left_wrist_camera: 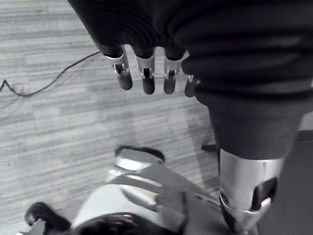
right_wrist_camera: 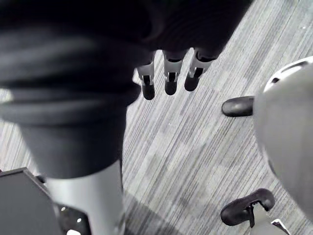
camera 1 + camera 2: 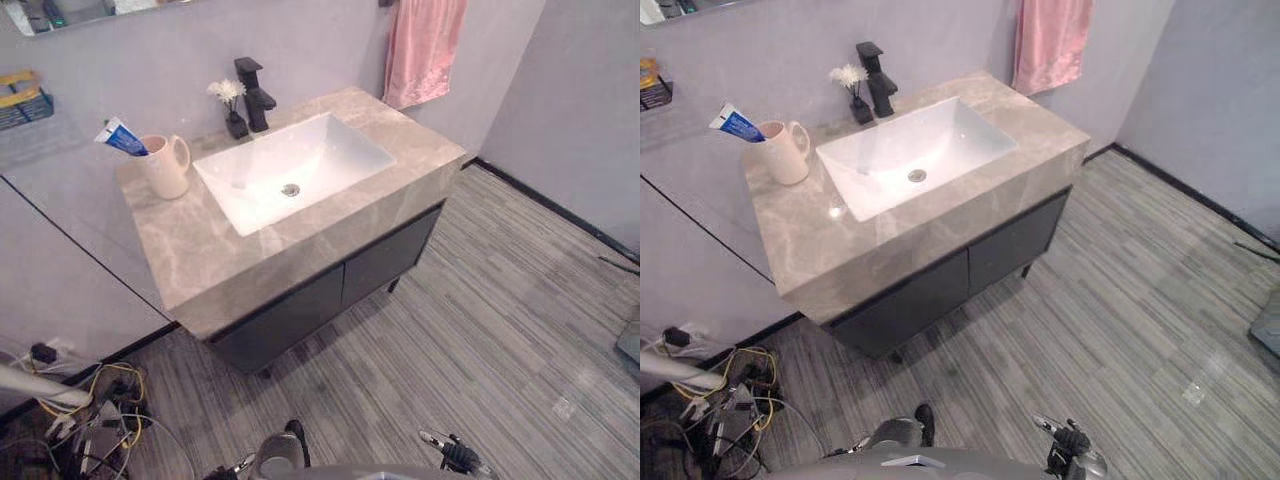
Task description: Organize washtable
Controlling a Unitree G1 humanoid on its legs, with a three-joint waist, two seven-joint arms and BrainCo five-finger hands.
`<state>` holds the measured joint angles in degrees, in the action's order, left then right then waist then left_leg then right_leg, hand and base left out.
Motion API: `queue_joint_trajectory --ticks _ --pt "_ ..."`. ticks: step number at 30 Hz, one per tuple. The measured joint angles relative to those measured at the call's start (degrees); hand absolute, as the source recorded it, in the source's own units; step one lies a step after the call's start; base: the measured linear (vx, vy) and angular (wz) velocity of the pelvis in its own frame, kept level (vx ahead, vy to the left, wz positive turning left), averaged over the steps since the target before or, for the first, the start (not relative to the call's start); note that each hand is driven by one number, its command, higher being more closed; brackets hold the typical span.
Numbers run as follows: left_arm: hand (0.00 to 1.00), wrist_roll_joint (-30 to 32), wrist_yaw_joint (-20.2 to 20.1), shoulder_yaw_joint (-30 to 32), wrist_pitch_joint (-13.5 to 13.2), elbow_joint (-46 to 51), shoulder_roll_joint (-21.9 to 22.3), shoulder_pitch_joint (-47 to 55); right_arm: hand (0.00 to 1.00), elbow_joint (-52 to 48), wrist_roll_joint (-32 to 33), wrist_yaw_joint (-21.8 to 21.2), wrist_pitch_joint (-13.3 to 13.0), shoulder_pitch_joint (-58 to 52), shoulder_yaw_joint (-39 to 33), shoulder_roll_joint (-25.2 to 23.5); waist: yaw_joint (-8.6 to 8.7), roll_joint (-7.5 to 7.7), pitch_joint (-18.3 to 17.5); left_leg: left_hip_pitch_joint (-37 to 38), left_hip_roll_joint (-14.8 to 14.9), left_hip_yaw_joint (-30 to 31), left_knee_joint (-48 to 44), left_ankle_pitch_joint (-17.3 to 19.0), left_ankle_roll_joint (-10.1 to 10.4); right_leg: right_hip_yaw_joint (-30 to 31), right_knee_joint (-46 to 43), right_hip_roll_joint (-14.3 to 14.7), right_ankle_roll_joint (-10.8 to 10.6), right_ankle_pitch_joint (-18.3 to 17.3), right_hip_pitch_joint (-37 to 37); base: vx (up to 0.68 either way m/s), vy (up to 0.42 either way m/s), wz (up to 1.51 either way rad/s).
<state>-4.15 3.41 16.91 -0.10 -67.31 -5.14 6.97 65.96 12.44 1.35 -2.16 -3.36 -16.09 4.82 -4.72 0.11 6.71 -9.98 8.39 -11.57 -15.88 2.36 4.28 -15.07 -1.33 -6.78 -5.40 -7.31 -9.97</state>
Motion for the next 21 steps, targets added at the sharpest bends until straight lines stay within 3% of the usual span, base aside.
queue_joint_trajectory --ticks 2,4,7,11,14,21 --pt "0.0 0.0 0.0 0.1 0.1 -0.1 0.2 1.2 0.0 0.0 0.0 0.4 -0.1 -0.8 -1.4 0.0 -0.93 -0.49 0.3 0.0 -3.1 9.3 -0.7 3.1 1.7 4.2 -0.5 0.7 0.5 0.0 1.6 -0.16 0.07 -0.91" --pt "0.0 0.1 0.0 0.1 0.6 -0.4 0.5 2.1 0.0 -0.2 0.0 0.7 -0.3 -1.4 -2.5 -0.3 -0.77 -0.94 0.2 0.8 -7.2 19.2 -0.2 5.0 2.9 11.5 0.2 2.5 2.4 0.3 4.4 -0.1 0.025 -1.35" --pt "0.0 0.3 -0.1 1.0 0.6 -0.3 0.7 1.9 0.0 -0.6 0.4 0.7 -0.3 -2.6 -7.6 -0.3 -0.79 -1.27 0.6 1.5 -9.4 23.6 -0.5 6.9 2.1 17.4 -0.6 3.4 3.4 0.9 7.8 -0.04 0.005 -1.12" --pt "0.0 0.4 -0.1 4.5 0.5 -0.1 2.3 2.6 0.0 -0.6 -0.1 0.6 0.3 -4.6 -11.8 -0.3 -0.74 -1.91 0.5 4.7 -9.4 21.2 0.4 8.4 -0.3 26.4 -2.1 4.9 3.4 2.0 10.2 0.05 -0.022 -1.27" --pt "0.0 0.7 -0.1 4.8 0.3 0.0 2.7 3.1 0.0 0.0 0.0 0.6 0.3 -5.0 -12.8 -0.3 -0.58 -2.24 -0.7 6.5 -9.3 18.2 2.6 9.3 -1.8 31.6 -1.5 5.5 2.4 5.3 12.2 0.14 -0.043 -1.06" --pt "0.0 0.6 -0.2 0.0 -0.6 2.0 1.5 -1.0 0.0 1.5 0.3 -0.3 -0.1 -3.0 -10.7 0.9 -0.51 -1.94 -2.2 8.7 -9.2 19.9 6.3 8.6 -3.6 30.3 0.1 6.0 1.5 5.8 12.0 0.18 -0.056 -0.14"
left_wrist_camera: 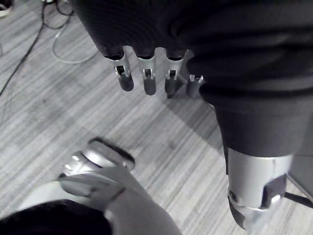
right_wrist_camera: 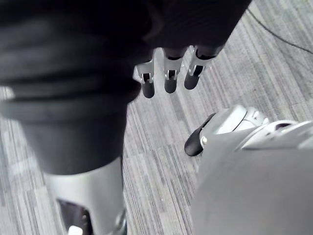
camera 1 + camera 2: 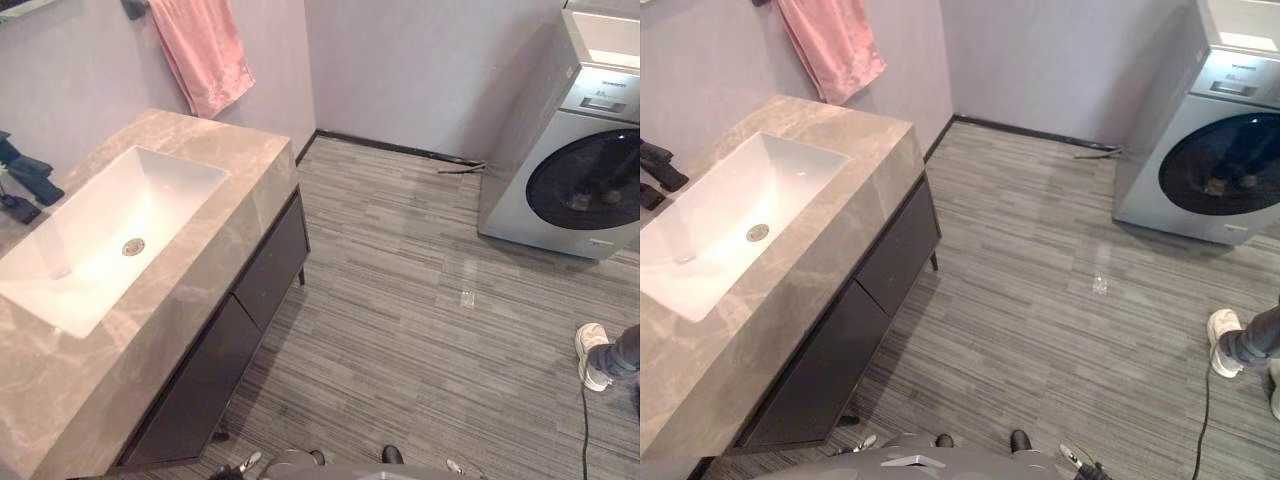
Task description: Organize washtable
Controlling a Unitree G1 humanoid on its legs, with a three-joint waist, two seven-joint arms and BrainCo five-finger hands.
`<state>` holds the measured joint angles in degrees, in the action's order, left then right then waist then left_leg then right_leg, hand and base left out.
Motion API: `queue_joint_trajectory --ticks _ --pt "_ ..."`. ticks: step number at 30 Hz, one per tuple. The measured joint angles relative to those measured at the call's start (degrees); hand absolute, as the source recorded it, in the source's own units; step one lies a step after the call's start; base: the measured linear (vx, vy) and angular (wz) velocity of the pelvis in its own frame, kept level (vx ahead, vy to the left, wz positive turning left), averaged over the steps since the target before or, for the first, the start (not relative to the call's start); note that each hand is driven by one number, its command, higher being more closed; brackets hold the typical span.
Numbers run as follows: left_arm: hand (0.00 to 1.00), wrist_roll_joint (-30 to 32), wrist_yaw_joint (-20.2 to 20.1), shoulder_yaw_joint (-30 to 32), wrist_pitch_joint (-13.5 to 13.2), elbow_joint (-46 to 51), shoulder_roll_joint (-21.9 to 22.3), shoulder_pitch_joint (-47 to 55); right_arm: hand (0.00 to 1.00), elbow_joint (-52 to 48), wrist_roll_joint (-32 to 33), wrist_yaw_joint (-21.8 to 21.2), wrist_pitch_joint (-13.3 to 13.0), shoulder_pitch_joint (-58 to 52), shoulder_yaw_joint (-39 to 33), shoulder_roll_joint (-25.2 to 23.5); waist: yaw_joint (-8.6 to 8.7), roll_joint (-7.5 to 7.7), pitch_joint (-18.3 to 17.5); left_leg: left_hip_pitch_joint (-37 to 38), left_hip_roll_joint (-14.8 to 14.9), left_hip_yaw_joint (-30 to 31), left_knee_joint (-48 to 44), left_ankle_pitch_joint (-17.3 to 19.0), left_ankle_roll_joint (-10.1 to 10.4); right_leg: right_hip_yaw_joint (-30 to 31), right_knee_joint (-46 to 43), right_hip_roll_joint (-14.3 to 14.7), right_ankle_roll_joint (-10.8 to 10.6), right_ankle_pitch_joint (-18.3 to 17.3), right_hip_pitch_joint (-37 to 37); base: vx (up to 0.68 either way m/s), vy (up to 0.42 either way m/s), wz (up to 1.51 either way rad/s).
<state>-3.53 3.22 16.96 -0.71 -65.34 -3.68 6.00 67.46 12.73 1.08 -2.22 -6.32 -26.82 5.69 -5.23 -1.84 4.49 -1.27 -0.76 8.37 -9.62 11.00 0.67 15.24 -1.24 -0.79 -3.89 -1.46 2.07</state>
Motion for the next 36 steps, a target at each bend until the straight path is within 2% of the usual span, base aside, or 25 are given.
queue_joint_trajectory --ticks 3,5,6,7,8,9,10,11,15,17,21,24,27,28,33,36 --pt "0.0 0.0 -0.2 -1.4 -0.1 0.1 -0.4 -0.9 0.0 -0.7 0.0 -0.5 -0.2 2.0 1.9 0.0 -0.11 -0.02 -0.2 0.7 0.2 -0.4 0.5 0.1 -0.2 -0.8 -1.4 0.7 0.0 0.0 2.0 0.12 -0.056 -0.62" --pt "0.0 0.0 -0.2 -1.1 0.0 0.1 -0.5 -1.2 0.0 -0.7 0.0 -0.5 -0.1 3.7 4.8 -0.1 -0.68 0.14 0.0 0.9 1.3 -4.2 -0.8 0.1 -0.1 -6.1 -3.5 2.1 0.7 1.8 4.2 0.07 -0.026 -1.37" --pt "0.0 -0.2 -0.4 -0.9 0.0 0.0 -0.4 -1.1 0.0 -0.7 -0.3 -0.6 -0.1 4.7 7.5 -0.4 -2.0 0.24 0.3 0.3 1.9 -6.9 -5.3 0.1 -0.2 -11.8 -3.5 2.3 2.2 4.7 3.8 -0.04 -0.101 -1.76" --pt "0.0 -0.7 -0.5 -0.9 -0.1 -0.1 -0.6 -1.2 0.0 -0.8 -0.3 -0.6 -0.2 5.6 9.8 -0.9 -2.94 0.59 0.9 -1.8 1.4 -6.7 -11.0 1.7 -0.5 -15.8 -4.0 1.9 3.0 6.3 3.2 -0.07 -0.143 -1.73" --pt "0.0 -0.7 -0.5 -1.1 -0.1 -0.2 -0.6 -1.0 0.0 -0.9 -0.3 -0.6 -0.2 5.6 10.6 -0.9 -3.24 0.48 0.8 -1.4 1.3 -5.7 -8.7 2.4 -1.0 -16.8 -4.1 2.0 3.0 6.3 2.9 -0.05 -0.139 -1.32" --pt "0.0 -0.7 -0.6 -1.4 -0.2 -0.1 0.0 -1.0 0.0 -1.6 -0.3 -0.9 -0.2 5.0 10.8 -0.4 -2.96 -1.52 0.3 -0.5 1.9 -2.2 -5.6 0.9 -1.5 -18.6 -4.8 2.3 3.8 4.0 2.9 0.0 -0.024 -0.74" --pt "0.0 -0.7 -0.6 -1.9 -0.1 0.0 0.2 -1.5 0.0 -2.4 -0.3 -1.1 -0.2 4.8 11.2 -0.9 -2.15 -0.45 0.2 0.2 0.6 -2.0 -4.3 1.4 -2.1 -21.3 -6.5 0.4 3.9 0.3 3.5 0.01 0.022 -0.36" --pt "0.0 -0.6 -0.6 -2.4 -0.3 0.1 0.1 -1.8 0.0 -2.4 -0.3 -1.1 -0.3 4.8 11.1 -0.9 -1.61 -0.16 0.4 0.0 0.0 -1.7 -4.3 1.5 -2.3 -22.3 -6.9 -0.3 3.8 -0.8 3.8 0.04 0.047 0.08" --pt "0.0 -0.5 -0.7 -1.7 0.2 -1.2 -0.6 -1.5 0.0 -1.8 -0.3 -1.0 -0.2 3.6 7.7 -1.0 -1.43 0.34 1.1 0.4 -0.3 0.2 -5.3 1.9 -2.0 -24.2 -5.7 -0.5 2.9 -0.2 2.3 -0.02 0.013 0.25" --pt "0.0 -0.4 -0.7 -1.6 0.5 -2.1 -1.2 -1.1 0.0 -1.0 -0.3 -1.0 -0.1 2.0 5.4 -1.7 -1.4 1.64 0.5 0.9 -0.1 1.9 -3.3 1.4 -1.2 -26.4 -1.9 -0.3 2.8 0.7 0.4 -0.04 -0.041 0.47" --pt "0.0 -0.4 -0.4 -1.6 0.5 -2.1 -1.9 0.8 0.0 0.7 -0.3 -1.0 0.3 1.3 2.3 -2.2 -1.35 2.99 -0.8 1.0 0.1 3.0 -0.1 0.0 -0.4 -27.7 4.9 0.4 2.9 4.0 -2.5 -0.01 -0.043 0.16" --pt "0.0 0.1 -0.4 -1.5 0.6 -2.7 -1.9 1.0 0.0 0.6 -0.3 -1.0 0.3 0.9 1.2 -2.2 -1.15 2.69 -1.3 2.1 0.2 3.0 1.9 -0.9 -0.1 -27.8 6.5 0.5 3.4 5.0 -3.4 0.04 -0.032 0.02" --pt "0.0 0.1 -0.4 -1.2 0.5 -4.0 -1.9 0.8 0.0 0.6 -0.3 -1.0 0.3 1.0 0.0 -2.2 -0.26 2.28 -1.6 2.8 0.2 3.0 2.5 -0.9 0.0 -27.8 6.5 0.5 3.4 5.1 -3.5 0.05 -0.004 0.0" --pt "0.0 0.1 -0.3 -0.9 0.5 -4.2 -2.8 0.6 0.0 2.5 -0.3 0.2 0.3 2.6 0.8 -2.5 1.85 4.14 -2.2 4.6 -0.8 2.2 5.6 -2.6 -0.3 -27.2 6.9 -0.7 2.4 5.8 -3.2 0.0 0.0 0.0" --pt "0.0 0.1 -0.3 -0.9 0.5 -4.2 -2.8 0.6 0.0 2.5 -0.3 0.2 0.3 2.6 0.7 -2.5 1.99 4.15 -2.2 4.6 -0.8 2.1 5.6 -2.6 -0.3 -27.1 6.9 -0.7 2.4 5.8 -3.2 0.0 0.001 -0.01" --pt "0.0 0.1 -0.4 -0.9 0.5 -4.3 -2.9 0.8 0.0 2.5 0.0 0.2 0.3 2.4 -0.1 -2.5 2.7 4.12 -2.2 5.1 -0.7 1.5 5.9 -2.6 -0.3 -26.7 6.8 -0.7 2.4 5.8 -3.4 0.01 0.005 -0.08"
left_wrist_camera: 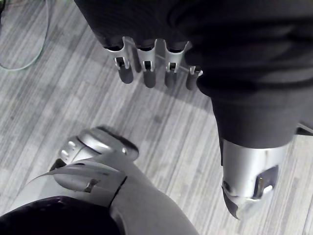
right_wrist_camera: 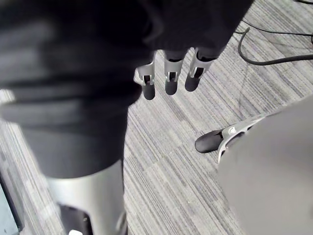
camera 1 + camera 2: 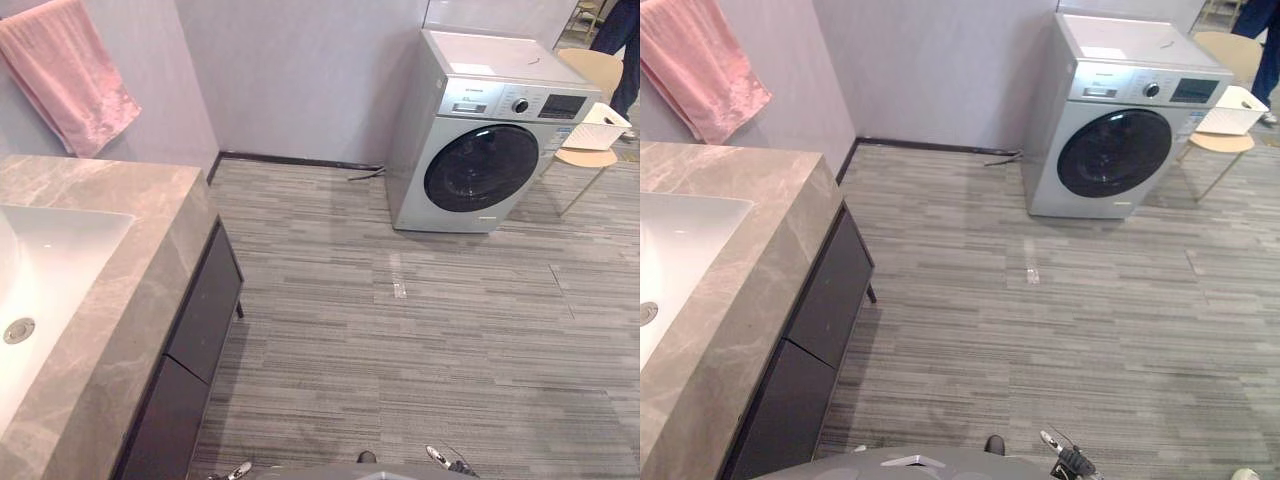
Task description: Organize washtable
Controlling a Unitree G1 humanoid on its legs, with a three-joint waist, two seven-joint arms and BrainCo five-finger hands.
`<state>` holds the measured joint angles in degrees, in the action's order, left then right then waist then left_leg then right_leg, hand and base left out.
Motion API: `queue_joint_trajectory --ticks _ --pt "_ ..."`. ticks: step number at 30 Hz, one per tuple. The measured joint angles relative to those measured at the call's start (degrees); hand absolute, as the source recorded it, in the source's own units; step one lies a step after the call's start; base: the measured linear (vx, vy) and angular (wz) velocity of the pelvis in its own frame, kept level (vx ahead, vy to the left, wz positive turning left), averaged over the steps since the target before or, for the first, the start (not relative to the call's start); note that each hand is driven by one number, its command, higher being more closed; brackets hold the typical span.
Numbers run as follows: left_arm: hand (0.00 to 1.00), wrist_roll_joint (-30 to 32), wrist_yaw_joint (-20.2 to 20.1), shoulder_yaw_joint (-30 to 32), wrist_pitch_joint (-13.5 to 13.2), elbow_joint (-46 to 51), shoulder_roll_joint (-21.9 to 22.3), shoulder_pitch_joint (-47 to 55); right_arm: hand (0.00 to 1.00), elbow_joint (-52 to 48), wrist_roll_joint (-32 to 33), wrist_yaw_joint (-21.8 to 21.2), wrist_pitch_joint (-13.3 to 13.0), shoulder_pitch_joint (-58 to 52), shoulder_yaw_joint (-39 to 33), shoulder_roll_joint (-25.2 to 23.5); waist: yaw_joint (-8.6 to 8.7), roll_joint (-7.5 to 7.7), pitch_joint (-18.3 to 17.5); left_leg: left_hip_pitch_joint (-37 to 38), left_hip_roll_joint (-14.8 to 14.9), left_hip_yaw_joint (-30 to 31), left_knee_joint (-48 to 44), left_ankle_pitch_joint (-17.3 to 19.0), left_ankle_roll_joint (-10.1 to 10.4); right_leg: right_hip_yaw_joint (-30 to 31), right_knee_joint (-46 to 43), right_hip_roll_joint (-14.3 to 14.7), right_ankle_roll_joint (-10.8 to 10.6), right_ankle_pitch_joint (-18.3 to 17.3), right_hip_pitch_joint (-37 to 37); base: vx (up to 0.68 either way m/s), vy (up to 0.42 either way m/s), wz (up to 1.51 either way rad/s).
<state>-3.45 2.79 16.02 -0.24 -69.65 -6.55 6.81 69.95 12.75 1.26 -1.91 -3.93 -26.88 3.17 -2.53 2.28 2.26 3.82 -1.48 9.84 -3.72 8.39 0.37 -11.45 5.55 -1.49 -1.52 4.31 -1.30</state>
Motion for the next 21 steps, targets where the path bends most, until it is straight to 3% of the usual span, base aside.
queue_joint_trajectory --ticks 7,10,12,14,15,17,19,21 --pt "0.0 0.0 -1.7 -0.7 -0.5 -0.1 -0.1 0.1 0.0 0.0 4.3 -0.2 0.0 -2.5 -2.6 -0.3 1.57 -0.86 0.2 1.6 0.1 -1.2 0.6 -0.3 -0.3 1.2 -0.7 0.0 0.0 -0.2 -1.3 0.0 0.011 -0.07" --pt "0.0 -0.2 -2.6 -0.9 -0.5 -0.2 0.0 0.0 0.0 0.1 6.4 -0.6 0.0 -2.8 -5.6 -0.4 2.51 -1.24 0.7 1.5 -0.1 -1.1 -2.3 0.0 0.1 1.0 -4.3 -0.2 0.3 -2.2 -1.3 -0.03 -0.014 0.12" --pt "0.0 -0.8 -3.3 -0.2 -0.6 0.0 0.4 0.0 0.0 0.4 6.4 -0.7 0.0 -3.4 -8.5 -0.6 2.73 -1.76 1.7 -0.5 -0.1 -1.1 -10.0 2.7 2.1 0.6 -7.4 -0.1 1.0 -4.5 -1.8 -0.1 -0.039 0.18" --pt "0.0 -2.3 -3.5 3.9 -1.0 1.2 1.5 0.5 0.0 -0.1 6.5 -0.7 0.0 -4.3 -12.9 -0.9 2.53 -2.88 2.5 -7.9 0.7 -1.9 -26.5 6.3 3.2 0.5 -12.3 1.2 2.5 -8.5 0.4 -0.21 -0.022 0.12" --pt "0.0 -2.6 -3.5 5.2 -1.0 1.8 2.1 0.5 0.0 -0.4 6.5 -0.6 0.0 -4.3 -13.7 -0.9 2.3 -3.13 2.6 -10.2 0.9 -2.2 -30.9 6.1 3.0 0.6 -13.6 1.4 2.7 -9.0 1.3 -0.21 -0.004 -0.19" --pt "0.0 -3.0 -3.7 8.5 -1.0 2.6 3.5 1.6 0.0 -2.2 6.5 -0.1 -0.1 -4.4 -13.7 -1.1 1.34 -2.91 3.5 -16.7 1.0 -4.0 -42.0 2.4 1.5 3.0 -15.9 1.6 3.3 -9.4 2.7 -0.12 -0.008 -0.55" --pt "0.0 -3.0 -3.7 9.0 -0.8 2.6 4.3 2.5 0.0 -3.4 6.5 0.2 -0.3 -4.3 -13.7 -1.3 0.68 -3.2 4.1 -17.4 2.7 -6.2 -40.9 3.7 1.5 5.7 -17.2 1.7 3.3 -9.5 3.3 -0.06 0.029 -0.71" --pt "0.0 -2.9 -3.8 10.3 -0.5 3.4 5.3 2.5 0.0 -4.7 6.5 0.5 -0.3 -4.8 -13.4 -1.7 0.41 -3.65 4.3 -16.9 3.3 -6.0 -33.5 4.3 1.6 8.1 -17.6 1.7 3.3 -9.5 4.0 -0.08 0.102 -0.62"
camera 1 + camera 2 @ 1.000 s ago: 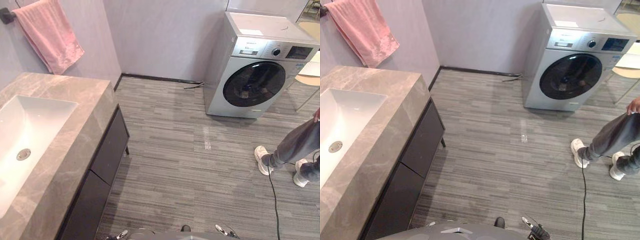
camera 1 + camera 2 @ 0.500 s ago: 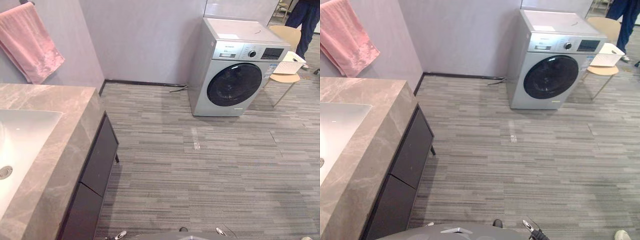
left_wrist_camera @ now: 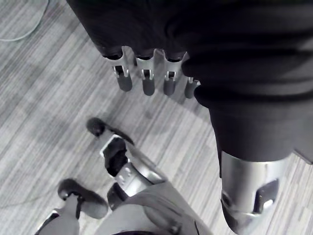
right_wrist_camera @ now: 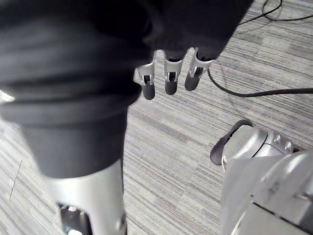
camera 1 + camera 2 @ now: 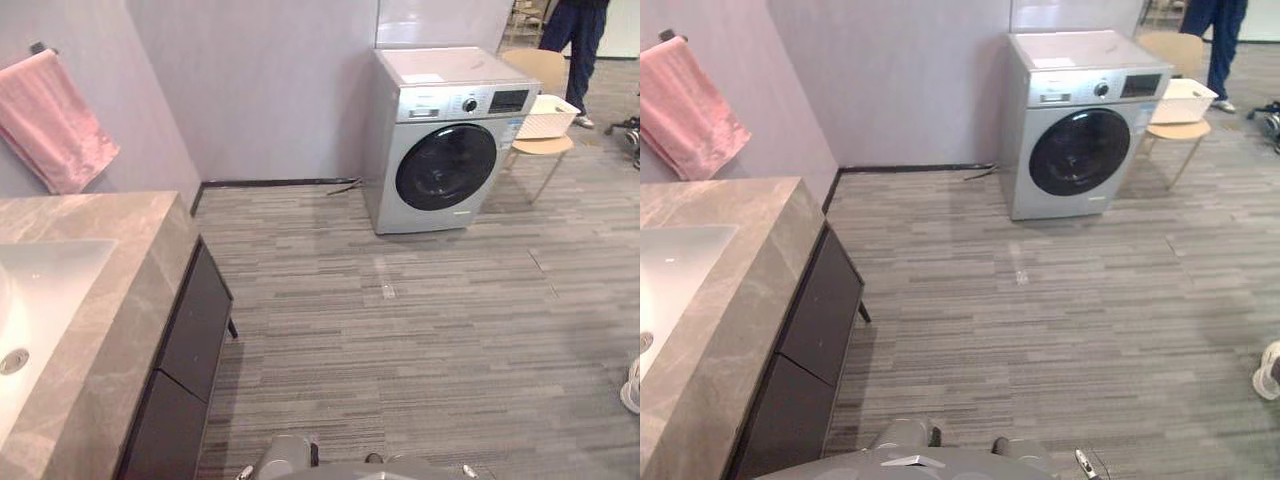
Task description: Organize washtable
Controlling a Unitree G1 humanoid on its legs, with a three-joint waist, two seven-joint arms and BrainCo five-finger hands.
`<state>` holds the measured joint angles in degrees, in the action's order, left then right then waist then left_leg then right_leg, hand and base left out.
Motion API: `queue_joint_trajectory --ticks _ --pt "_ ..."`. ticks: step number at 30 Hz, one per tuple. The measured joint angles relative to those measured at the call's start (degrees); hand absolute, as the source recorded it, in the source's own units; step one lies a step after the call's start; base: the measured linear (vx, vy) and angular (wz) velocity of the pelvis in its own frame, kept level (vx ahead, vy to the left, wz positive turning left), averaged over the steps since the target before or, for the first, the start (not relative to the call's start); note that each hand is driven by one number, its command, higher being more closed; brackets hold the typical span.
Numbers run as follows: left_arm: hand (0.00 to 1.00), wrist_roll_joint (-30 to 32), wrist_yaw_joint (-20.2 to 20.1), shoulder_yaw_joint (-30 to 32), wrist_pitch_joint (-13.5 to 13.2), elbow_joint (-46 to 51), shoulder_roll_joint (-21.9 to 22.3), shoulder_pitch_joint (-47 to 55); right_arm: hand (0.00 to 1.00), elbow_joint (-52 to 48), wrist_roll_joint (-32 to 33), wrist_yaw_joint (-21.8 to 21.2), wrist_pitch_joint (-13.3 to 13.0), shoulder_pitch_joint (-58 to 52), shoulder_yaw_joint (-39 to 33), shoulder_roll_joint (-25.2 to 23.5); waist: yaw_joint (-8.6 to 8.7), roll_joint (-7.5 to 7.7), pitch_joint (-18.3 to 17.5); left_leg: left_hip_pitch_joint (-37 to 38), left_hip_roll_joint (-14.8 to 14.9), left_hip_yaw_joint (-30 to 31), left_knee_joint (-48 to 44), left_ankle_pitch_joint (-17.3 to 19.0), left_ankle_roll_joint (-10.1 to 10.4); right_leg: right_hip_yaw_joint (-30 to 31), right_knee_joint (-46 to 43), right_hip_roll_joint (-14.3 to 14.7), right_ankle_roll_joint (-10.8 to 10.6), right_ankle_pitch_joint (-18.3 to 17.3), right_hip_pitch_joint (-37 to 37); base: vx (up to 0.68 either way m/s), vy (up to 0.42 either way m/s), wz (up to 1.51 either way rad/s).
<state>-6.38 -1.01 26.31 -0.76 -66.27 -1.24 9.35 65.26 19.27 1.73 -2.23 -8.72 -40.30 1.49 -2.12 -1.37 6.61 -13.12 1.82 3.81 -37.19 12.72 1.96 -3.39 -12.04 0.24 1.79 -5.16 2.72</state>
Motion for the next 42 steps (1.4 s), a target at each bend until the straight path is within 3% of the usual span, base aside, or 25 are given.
queue_joint_trajectory --ticks 1,3,4,5,6,7,8,9,12,14,16,17,20,21,22,24,26,31,32,33,34,35,37,39,42 --pt "0.0 0.1 0.1 2.3 0.0 1.0 1.0 0.3 0.0 -0.1 0.0 0.1 0.0 -0.1 0.7 -0.2 -0.18 -0.19 0.0 1.0 -0.1 1.1 7.6 0.0 0.0 2.3 -0.1 0.2 0.0 0.0 1.4 -0.05 0.066 -0.87" --pt "0.0 0.1 0.3 4.2 -0.1 0.5 3.4 0.7 0.0 -0.9 0.7 0.2 -0.2 0.6 1.7 0.3 -1.42 -4.57 -1.0 0.7 2.6 3.8 15.8 -2.2 0.5 7.5 0.2 5.6 -0.1 -0.7 2.1 0.28 0.018 -1.08" --pt "0.0 0.1 0.2 4.7 -1.0 0.7 3.4 1.0 0.0 -2.5 1.7 0.5 -0.3 0.2 3.7 0.1 -1.6 -4.2 -0.6 0.8 2.5 1.9 15.7 -2.3 0.5 7.6 -19.0 6.4 -1.7 -6.6 5.6 0.48 0.039 -0.68" --pt "0.0 0.1 0.3 4.7 -1.1 1.3 3.0 1.4 0.0 -2.3 1.7 0.5 -0.2 -0.4 4.3 -0.4 -1.27 -2.75 -0.7 1.9 1.3 1.7 15.7 -2.3 0.5 8.3 -19.9 5.6 -1.7 -9.0 3.3 0.34 0.046 -0.6" --pt "0.0 0.1 0.4 4.8 -1.7 3.3 1.9 3.1 0.0 -1.7 1.6 0.6 0.2 -1.0 5.8 -1.1 -1.84 1.01 -1.7 2.2 -1.2 -1.5 15.2 -2.2 0.3 11.3 -17.3 2.6 -1.2 -12.9 -1.0 0.11 -0.018 -0.35" --pt "0.0 0.1 0.4 4.8 -1.8 4.3 1.3 3.8 0.0 -1.7 1.6 0.5 0.3 -0.8 7.3 -2.0 -2.44 3.08 -2.4 1.5 -2.4 -3.4 14.1 -2.0 0.0 13.1 -13.9 0.9 -0.3 -16.6 -2.1 0.07 -0.019 -0.57" --pt "0.0 0.2 0.4 4.6 -1.7 3.7 1.6 3.5 0.0 -1.9 1.9 0.3 0.2 -0.2 8.2 -1.9 -2.54 2.53 -2.8 0.8 -2.1 -3.2 12.1 -1.7 -0.1 13.3 -13.2 1.0 -0.2 -17.4 -2.3 0.11 0.019 -0.66" --pt "0.0 0.2 0.4 4.6 -1.6 3.4 2.1 3.9 0.0 -2.7 1.8 -0.2 0.0 0.0 8.2 -1.8 -2.65 1.49 -4.2 0.4 -2.1 -3.1 12.5 -1.7 -0.1 14.2 -11.7 0.8 -0.7 -17.1 -2.3 0.17 0.061 -0.49" --pt "0.0 0.7 0.5 -1.0 -1.2 3.2 0.1 3.8 0.0 -2.1 1.5 -1.2 0.3 -0.1 4.5 -1.7 -2.31 1.45 -5.3 2.0 -4.1 -4.5 15.8 -1.8 -1.4 16.1 -9.6 -1.2 -2.4 -15.4 -2.7 0.21 0.076 -0.25" --pt "0.0 1.3 0.7 -4.7 -1.1 2.6 -1.1 3.0 0.0 -2.2 1.5 -1.8 0.3 0.2 3.7 -1.8 -2.04 1.74 -5.1 4.1 -4.6 -7.2 18.7 -2.3 -2.7 17.9 -14.9 -1.3 -4.1 -14.4 -0.1 0.24 0.046 -0.52" --pt "0.0 1.2 1.3 -8.3 -1.2 1.5 -2.4 1.0 0.0 -2.0 1.5 -1.9 0.3 0.4 4.1 -1.7 -1.05 1.05 -4.2 8.1 -3.5 -10.3 19.9 -2.1 -3.5 14.6 -26.2 -1.4 -7.8 -11.6 4.5 0.19 -0.027 -0.76" --pt "0.0 1.2 1.6 -9.3 -1.4 1.1 -2.7 0.0 0.0 -1.9 1.6 -1.9 0.2 0.8 4.1 -1.6 -1.14 0.85 -2.7 11.1 -2.5 -12.2 20.6 -1.9 -3.8 12.0 -29.5 -2.0 -6.9 -10.2 4.7 0.12 -0.103 -1.17" --pt "0.0 1.0 1.7 -10.8 -1.9 1.1 -3.4 -0.7 0.0 -1.6 1.5 -1.8 0.1 2.0 9.0 -0.3 -1.48 1.37 -2.0 17.4 -0.4 -19.8 22.5 -1.8 -3.8 -5.6 -27.5 -10.8 -3.7 -10.3 8.6 -0.06 -0.099 -1.48" --pt "0.0 1.0 1.7 -10.7 -2.1 1.1 -3.7 -0.6 0.0 -1.6 1.5 -1.8 0.0 2.4 9.8 -0.5 -1.52 2.04 -1.9 18.1 -0.3 -20.8 22.5 -1.8 -3.6 -8.1 -23.8 -11.7 -3.0 -8.1 9.4 -0.29 -0.085 -1.83" --pt "0.0 0.6 1.7 -10.7 -2.3 0.9 -4.8 -0.5 0.0 -1.4 1.4 -1.9 -0.2 3.2 11.5 -1.0 -1.9 4.15 -1.6 19.6 -1.5 -20.4 23.0 -1.3 -2.4 -10.7 -14.8 -12.1 -2.7 -1.7 10.8 -0.22 -0.222 -1.98" --pt "0.0 0.7 1.7 -11.4 -2.2 -2.6 -4.8 -0.9 0.0 -0.2 0.2 -1.8 -0.9 3.9 12.9 0.3 -0.85 2.86 -1.7 22.0 0.6 -17.5 26.1 -0.8 -1.5 -10.9 -10.6 -8.2 -1.4 -0.6 10.0 -0.07 -0.255 -1.73" --pt "0.0 1.4 1.6 -12.7 -1.9 -3.6 -4.4 -1.1 0.0 0.6 -0.4 -1.6 -1.0 3.6 12.7 1.8 0.61 0.78 -1.4 23.0 3.7 -17.7 28.3 1.0 1.5 -9.2 -6.1 -3.1 -0.7 -0.4 9.9 0.08 -0.103 -1.21" --pt "0.0 3.2 1.6 -6.1 -1.2 -5.2 -3.2 -2.3 0.0 2.4 -0.2 -1.6 -0.8 -0.3 10.2 1.7 2.38 -0.36 -1.6 24.1 9.9 -21.2 26.1 7.1 1.5 -11.3 -8.0 1.6 1.9 -3.4 8.9 0.1 -0.14 -0.59" --pt "0.0 3.2 1.6 -5.3 -1.1 -5.5 -3.0 -2.1 0.0 2.4 -0.2 -1.6 -0.8 -0.6 9.9 1.7 2.36 -0.24 -1.8 24.4 10.8 -21.1 22.8 6.8 3.2 -11.3 -7.2 2.8 3.0 -4.2 8.0 0.22 -0.229 -0.34" --pt "0.0 3.2 1.4 -2.3 -1.0 -4.6 -3.3 -2.2 0.0 2.5 -0.2 -1.7 -0.8 -1.2 8.8 0.9 2.43 -0.13 -1.7 19.0 12.7 -18.3 9.7 6.0 1.6 -10.5 -6.4 3.8 3.4 -4.4 6.9 0.2 -0.308 -0.5" --pt "0.0 3.0 1.5 -0.5 -1.0 -2.7 -2.1 -2.1 0.0 2.1 -0.1 -1.7 -0.9 -1.3 8.4 0.6 1.7 -0.27 -1.7 12.9 13.6 -14.0 -4.8 1.3 -2.8 -8.8 -5.5 4.8 4.2 -4.2 4.8 0.12 -0.307 -0.66" --pt "0.0 2.7 1.6 -0.1 -1.1 -2.1 -1.6 -1.9 0.0 2.0 -0.1 -1.7 -1.0 -1.2 8.4 0.7 1.29 0.16 -1.2 10.2 13.7 -11.9 -11.2 -0.3 -3.0 -7.5 -5.3 5.5 5.1 -4.2 3.6 0.1 -0.249 -0.92" --pt "0.0 1.9 1.6 -1.2 -1.2 -0.1 -0.6 -1.5 0.0 1.6 -0.1 -1.6 -1.2 -0.3 9.0 1.7 0.34 -1.54 -0.4 1.2 12.3 -7.7 -25.4 0.5 -1.8 -4.2 -4.7 7.0 7.1 -6.4 -0.1 0.18 -0.162 -0.8" --pt "0.0 0.5 1.6 -3.3 -1.6 1.4 -0.1 -0.8 0.0 2.0 -0.2 -1.5 -0.9 0.1 9.1 1.7 -0.12 -1.08 -0.2 -4.2 8.6 -7.1 -23.1 1.9 -0.1 -1.7 -2.3 7.0 5.9 -6.3 -3.3 0.23 -0.102 -0.5" --pt "0.0 0.0 1.6 -4.0 -2.0 1.5 0.0 0.4 0.0 2.3 -0.5 -1.5 -0.8 1.3 8.5 1.8 -0.88 -0.79 0.0 -7.5 5.1 -8.3 -2.6 2.6 -0.1 1.1 1.5 6.3 3.5 -7.4 -7.7 -0.1 0.078 -0.5"
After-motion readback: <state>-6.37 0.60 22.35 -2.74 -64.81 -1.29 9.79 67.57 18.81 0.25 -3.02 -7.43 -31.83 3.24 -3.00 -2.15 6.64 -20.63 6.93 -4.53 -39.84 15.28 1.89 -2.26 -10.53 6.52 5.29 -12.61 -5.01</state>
